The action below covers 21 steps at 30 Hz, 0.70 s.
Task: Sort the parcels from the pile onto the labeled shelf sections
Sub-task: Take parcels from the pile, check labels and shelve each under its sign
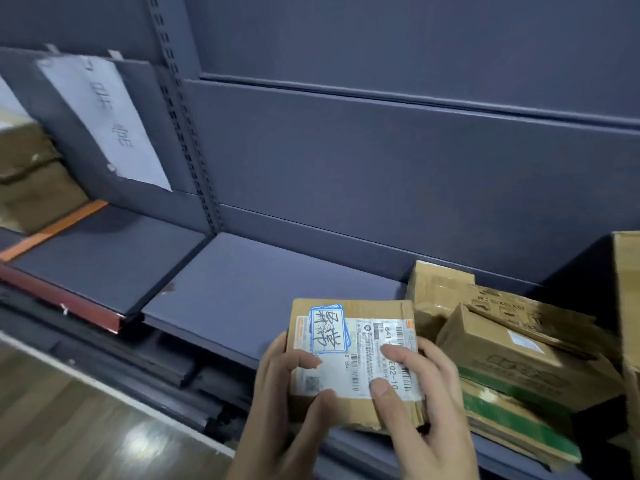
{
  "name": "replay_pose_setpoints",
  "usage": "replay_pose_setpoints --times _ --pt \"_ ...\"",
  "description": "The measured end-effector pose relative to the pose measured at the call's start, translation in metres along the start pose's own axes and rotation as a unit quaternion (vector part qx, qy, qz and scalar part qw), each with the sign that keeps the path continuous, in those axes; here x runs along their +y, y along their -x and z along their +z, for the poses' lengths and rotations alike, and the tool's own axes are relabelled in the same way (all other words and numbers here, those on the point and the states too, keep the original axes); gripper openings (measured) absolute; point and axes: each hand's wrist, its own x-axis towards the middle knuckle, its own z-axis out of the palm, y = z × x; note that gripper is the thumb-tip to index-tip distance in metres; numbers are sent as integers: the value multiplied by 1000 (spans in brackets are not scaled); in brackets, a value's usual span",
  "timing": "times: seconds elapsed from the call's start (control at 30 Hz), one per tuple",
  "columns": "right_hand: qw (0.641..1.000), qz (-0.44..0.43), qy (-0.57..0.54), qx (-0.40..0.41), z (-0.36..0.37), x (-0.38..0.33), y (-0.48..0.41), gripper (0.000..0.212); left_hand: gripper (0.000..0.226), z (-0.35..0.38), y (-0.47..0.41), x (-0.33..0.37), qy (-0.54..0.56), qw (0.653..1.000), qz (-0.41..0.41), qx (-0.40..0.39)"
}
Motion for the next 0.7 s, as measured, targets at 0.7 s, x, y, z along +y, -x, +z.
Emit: replay_pose_setpoints --times 0.7 --pt "967 -43 -102 -228 258 -110 95 35 41 -274 93 -46 -98 963 -91 233"
